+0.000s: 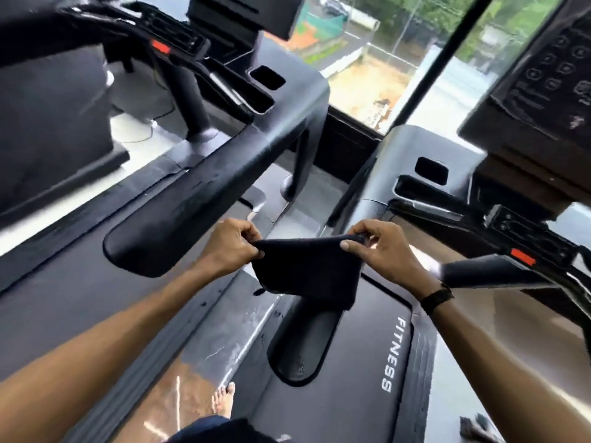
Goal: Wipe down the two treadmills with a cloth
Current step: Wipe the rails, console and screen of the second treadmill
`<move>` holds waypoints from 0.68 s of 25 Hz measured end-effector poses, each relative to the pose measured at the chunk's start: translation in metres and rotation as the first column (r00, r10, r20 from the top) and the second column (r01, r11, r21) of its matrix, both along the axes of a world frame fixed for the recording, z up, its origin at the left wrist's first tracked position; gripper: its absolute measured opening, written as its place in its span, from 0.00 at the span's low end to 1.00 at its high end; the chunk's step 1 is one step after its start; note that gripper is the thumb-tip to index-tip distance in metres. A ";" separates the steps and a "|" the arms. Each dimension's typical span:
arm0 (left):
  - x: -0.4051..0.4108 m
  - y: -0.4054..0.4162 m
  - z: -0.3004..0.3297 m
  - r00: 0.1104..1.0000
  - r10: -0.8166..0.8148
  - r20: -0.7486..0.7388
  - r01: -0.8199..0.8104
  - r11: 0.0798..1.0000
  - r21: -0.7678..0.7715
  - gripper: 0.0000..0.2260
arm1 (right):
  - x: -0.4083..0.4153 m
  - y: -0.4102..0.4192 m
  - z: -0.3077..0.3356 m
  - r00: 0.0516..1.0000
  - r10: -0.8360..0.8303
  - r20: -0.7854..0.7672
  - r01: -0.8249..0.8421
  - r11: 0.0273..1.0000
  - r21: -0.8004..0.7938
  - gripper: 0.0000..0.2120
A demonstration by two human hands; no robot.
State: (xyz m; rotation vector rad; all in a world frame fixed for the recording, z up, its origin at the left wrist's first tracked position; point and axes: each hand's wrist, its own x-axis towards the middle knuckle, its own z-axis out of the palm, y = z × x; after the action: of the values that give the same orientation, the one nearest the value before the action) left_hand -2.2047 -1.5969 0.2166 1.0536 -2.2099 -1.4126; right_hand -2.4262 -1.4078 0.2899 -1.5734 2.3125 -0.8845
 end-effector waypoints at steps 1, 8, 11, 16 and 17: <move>0.003 0.002 -0.002 1.000 0.027 -0.004 -0.027 1.000 0.002 0.08 | -0.003 -0.003 -0.003 0.999 0.027 0.036 -0.027 1.000 0.011 0.06; -0.004 0.027 -0.020 0.964 0.256 -0.066 -0.259 0.965 -0.032 0.08 | -0.020 -0.022 -0.005 0.898 0.198 0.393 -0.197 0.979 -0.042 0.12; -0.011 0.057 -0.042 0.959 0.271 -0.078 -0.270 0.962 0.022 0.08 | -0.014 0.004 -0.003 0.803 0.369 0.467 -0.432 0.901 0.030 0.11; -0.002 0.139 -0.092 0.918 0.394 -0.056 -0.393 0.919 0.019 0.14 | 0.040 0.057 -0.043 0.608 0.647 0.460 -0.772 0.617 0.152 0.13; 0.006 0.151 -0.100 0.891 0.452 -0.042 -0.451 0.892 0.025 0.16 | 0.054 0.064 -0.054 0.575 0.683 0.450 -0.804 0.573 0.158 0.14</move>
State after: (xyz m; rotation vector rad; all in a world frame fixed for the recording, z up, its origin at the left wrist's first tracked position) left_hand -2.1987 -1.4454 0.1170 1.4112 -1.7625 -1.2256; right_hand -2.3721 -1.3436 0.2358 -1.8054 1.2099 -0.4226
